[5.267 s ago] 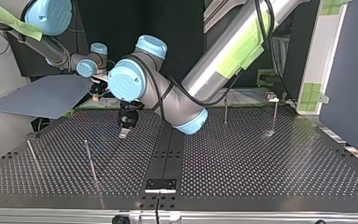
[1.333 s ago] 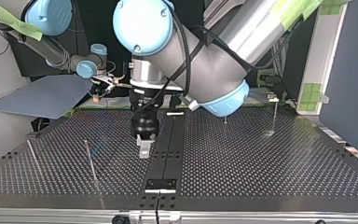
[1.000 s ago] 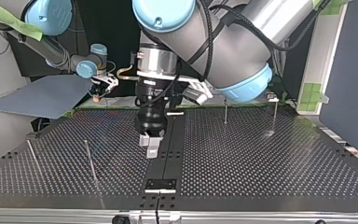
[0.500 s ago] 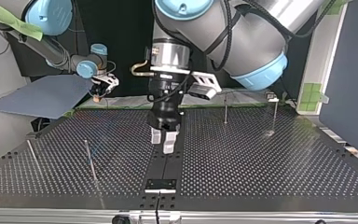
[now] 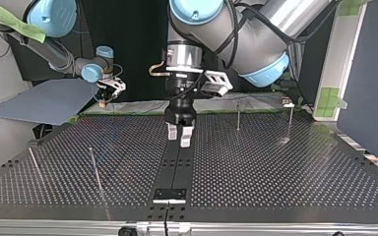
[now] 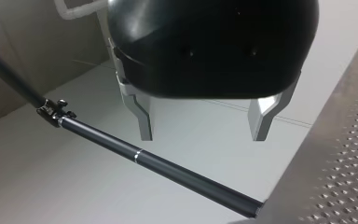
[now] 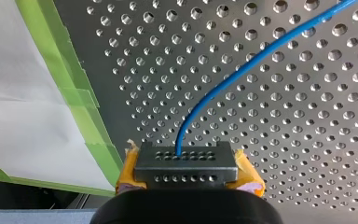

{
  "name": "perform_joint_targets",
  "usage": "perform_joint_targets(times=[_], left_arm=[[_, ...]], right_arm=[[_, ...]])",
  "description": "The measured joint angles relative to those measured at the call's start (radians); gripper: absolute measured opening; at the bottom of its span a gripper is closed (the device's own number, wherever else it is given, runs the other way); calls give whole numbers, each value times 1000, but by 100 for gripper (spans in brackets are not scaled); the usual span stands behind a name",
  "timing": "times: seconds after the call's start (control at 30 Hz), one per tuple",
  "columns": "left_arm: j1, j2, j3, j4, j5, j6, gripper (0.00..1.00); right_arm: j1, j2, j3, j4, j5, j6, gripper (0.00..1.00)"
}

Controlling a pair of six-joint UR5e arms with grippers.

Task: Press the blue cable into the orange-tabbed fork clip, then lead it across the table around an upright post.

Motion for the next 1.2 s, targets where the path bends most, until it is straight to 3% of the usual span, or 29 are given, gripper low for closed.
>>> perform_joint_targets(times=[0.2,0.6,0.77,1.2], left_arm=[[1,-29,-58,58,0,14,99],[5,-140,-172,172,-1,15,99],[12,-181,-217,217,-23,11,99],[21,-196,-338,288,-62,12,99]], right_arm=[[1,0,0,0,0,0,0],[2,0,0,0,0,0,0],[4,0,-1,0,0,0,0],[5,0,-2,0,0,0,0]])
